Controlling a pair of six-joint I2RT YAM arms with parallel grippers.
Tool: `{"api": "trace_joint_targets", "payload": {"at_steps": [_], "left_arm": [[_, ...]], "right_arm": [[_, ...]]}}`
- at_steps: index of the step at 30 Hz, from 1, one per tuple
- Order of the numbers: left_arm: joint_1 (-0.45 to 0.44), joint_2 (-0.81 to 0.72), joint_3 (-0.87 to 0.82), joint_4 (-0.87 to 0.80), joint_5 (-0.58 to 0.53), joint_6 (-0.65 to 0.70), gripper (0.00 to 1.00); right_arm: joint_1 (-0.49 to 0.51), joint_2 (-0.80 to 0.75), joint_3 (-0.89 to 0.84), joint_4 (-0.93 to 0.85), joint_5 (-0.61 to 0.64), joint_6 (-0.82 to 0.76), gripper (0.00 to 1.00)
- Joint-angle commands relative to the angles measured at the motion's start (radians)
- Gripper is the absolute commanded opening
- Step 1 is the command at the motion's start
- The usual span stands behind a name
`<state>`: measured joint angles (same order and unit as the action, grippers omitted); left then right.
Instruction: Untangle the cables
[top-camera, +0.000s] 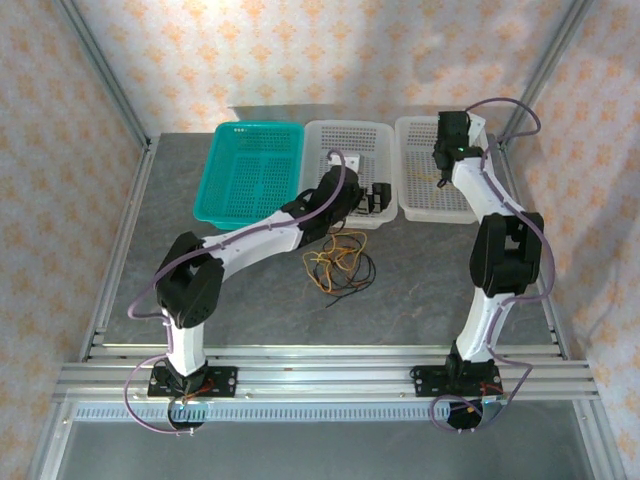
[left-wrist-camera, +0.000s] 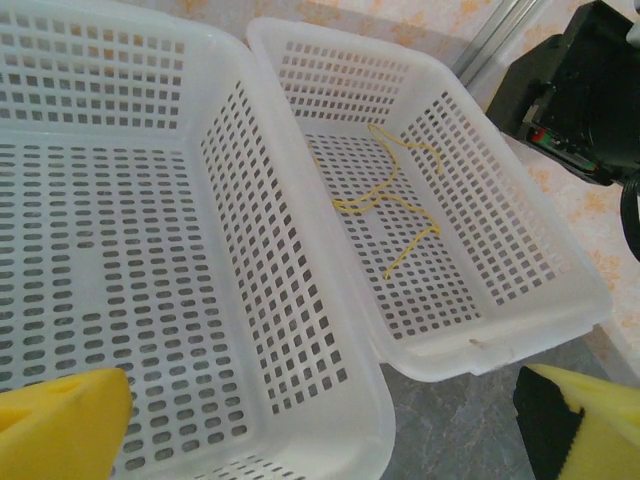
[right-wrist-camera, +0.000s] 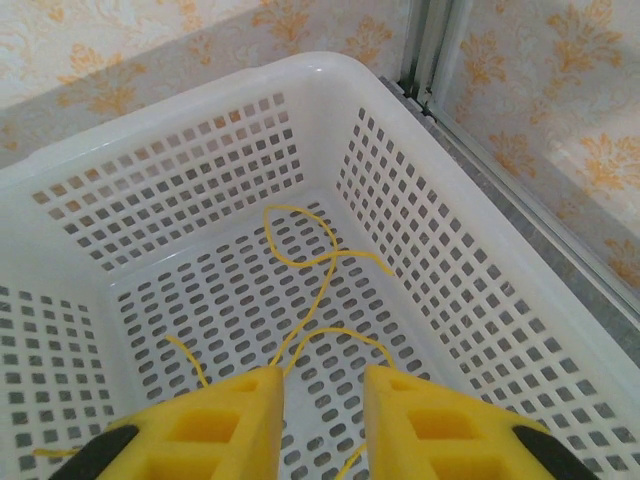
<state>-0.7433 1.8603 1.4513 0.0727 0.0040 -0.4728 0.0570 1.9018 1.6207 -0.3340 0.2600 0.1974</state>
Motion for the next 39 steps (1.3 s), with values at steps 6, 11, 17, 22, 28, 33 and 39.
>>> {"api": "trace_joint_targets", "payload": {"at_steps": [6, 11, 17, 22, 28, 33, 39], "left_arm": [[0.006, -0.158, -0.136, 0.042, -0.004, 0.003, 0.99], [0.004, -0.26, -0.27, 0.065, 0.004, -0.021, 0.99], [-0.019, -0.377, -0.426, 0.049, -0.035, -0.065, 0.99], [-0.045, -0.462, -0.547, 0.029, -0.073, -0.108, 0.99], [-0.077, -0.533, -0.662, 0.021, -0.101, -0.169, 0.99], [-0.099, -0.598, -0.76, 0.042, -0.117, -0.235, 0.99], [-0.107, -0.664, -0.877, 0.088, -0.122, -0.307, 0.99]], "right_arm": [[-0.002, -0.263, -0.184, 0.052, -0.1, 0.049, 0.27], [0.039, -0.421, -0.349, 0.083, -0.15, 0.092, 0.26], [0.17, -0.583, -0.515, 0.078, -0.163, 0.133, 0.26], [0.31, -0.667, -0.6, 0.035, -0.136, 0.177, 0.26], [0.473, -0.712, -0.687, 0.032, -0.134, 0.281, 0.25], [0.583, -0.693, -0.728, 0.037, -0.118, 0.341, 0.24], [0.675, -0.631, -0.744, 0.069, -0.122, 0.397, 0.22]]}}
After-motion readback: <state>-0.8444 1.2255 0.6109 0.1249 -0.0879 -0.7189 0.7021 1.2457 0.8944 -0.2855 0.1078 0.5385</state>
